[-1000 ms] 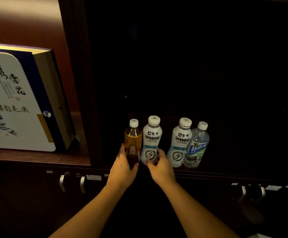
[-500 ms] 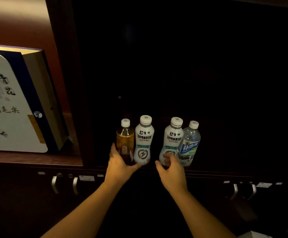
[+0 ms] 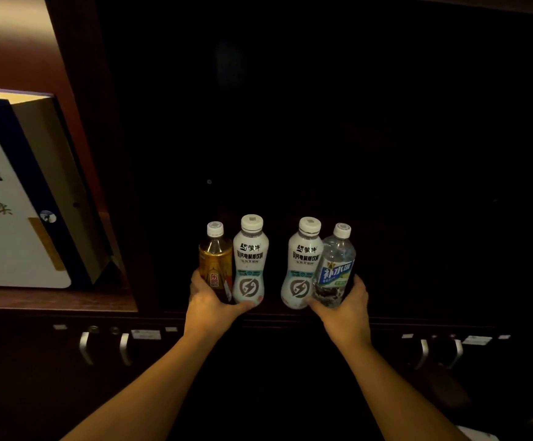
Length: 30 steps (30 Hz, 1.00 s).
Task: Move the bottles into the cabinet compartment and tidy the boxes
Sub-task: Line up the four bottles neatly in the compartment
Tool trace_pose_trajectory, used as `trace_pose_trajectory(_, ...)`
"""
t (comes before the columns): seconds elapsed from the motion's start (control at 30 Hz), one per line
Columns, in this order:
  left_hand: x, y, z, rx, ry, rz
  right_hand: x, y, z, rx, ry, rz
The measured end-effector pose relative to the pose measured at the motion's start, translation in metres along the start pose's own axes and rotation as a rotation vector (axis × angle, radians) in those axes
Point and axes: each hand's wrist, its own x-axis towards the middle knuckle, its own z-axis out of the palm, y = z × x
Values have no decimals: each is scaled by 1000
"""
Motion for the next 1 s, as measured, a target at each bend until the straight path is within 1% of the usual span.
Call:
trace_pose_trajectory(0.1,1,0,0,6,-4,4,6,3,3,85,-75,-56)
trace_pose_trajectory(0.37,1,2,3,2,-13,-13,9,5,8,147,-59,-57)
trace_pose_trajectory(0.83,-3,10,14,18,0,0,9,-3,24,88,-64,-42)
trace_pose_trajectory(1.0,-4,12,17,32,10,-2,6,-2,28,53,-31,-55)
